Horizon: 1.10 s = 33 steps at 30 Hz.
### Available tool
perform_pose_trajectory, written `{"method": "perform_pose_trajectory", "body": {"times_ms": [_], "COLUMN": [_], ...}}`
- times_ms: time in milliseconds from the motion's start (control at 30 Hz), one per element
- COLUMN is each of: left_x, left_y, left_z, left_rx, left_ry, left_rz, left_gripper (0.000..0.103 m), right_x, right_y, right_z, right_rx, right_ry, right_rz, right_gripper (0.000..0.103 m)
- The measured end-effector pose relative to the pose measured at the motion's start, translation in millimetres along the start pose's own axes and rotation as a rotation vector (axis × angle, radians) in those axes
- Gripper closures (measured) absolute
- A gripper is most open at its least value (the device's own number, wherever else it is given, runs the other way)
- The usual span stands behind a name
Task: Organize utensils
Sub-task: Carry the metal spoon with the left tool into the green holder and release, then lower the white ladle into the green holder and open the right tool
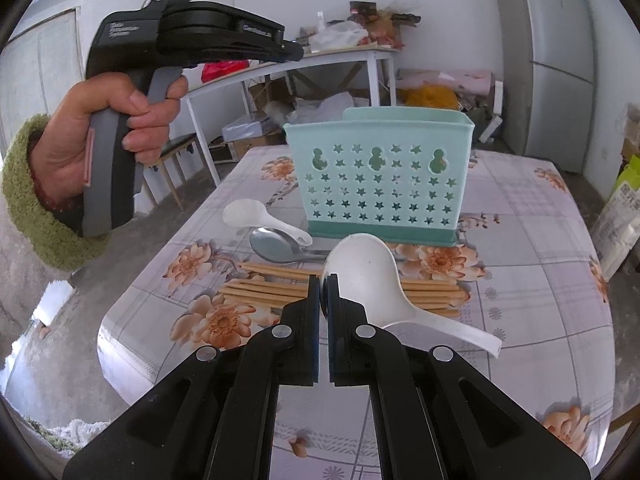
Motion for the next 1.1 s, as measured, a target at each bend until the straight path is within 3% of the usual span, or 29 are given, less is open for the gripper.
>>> {"method": "perform_pose_trajectory", "body": {"times_ms": [300,600,867,1100], "left_x": [36.8,67.4,80.7,89.2], "left_y": [-25.5,-77.3,-106.3,-128.6], "left_z": [23.9,40.4,46.1,45.8], "left_rx": [0.121,0.198,0.266,0.315], "left_ry": [0.026,0.040,0.011,-0.009], "left_rz": [-0.011,0.033,0.030,0.028], "left_gripper": [0.039,0.010,0.006,0.006], "right_x": [16.5,39.7,68.0,87.2], "right_y": [6.8,29.0,81.3,162.3], "right_z": [-2.7,-0.3,-2.0,-22.7], "right_rx": [-0.003,-0.009,-0.027,-0.035], "right_ry": [-0.027,-0.010,0.088,0.209], "right_rz": [-0.053,-0.124,-0.201,-0.283], "right_gripper": [0.102,0.102,0.102,0.102]}}
Point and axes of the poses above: each gripper's, at about its wrist camera, not at the fingertips, and x roughly against the way its jaws point, z to its left, y to its top, the point moved 5 cm from there along -x, roughly the way its jaws point, and after that the axes turned 4 degrees about -x, right-handed, at the moved point
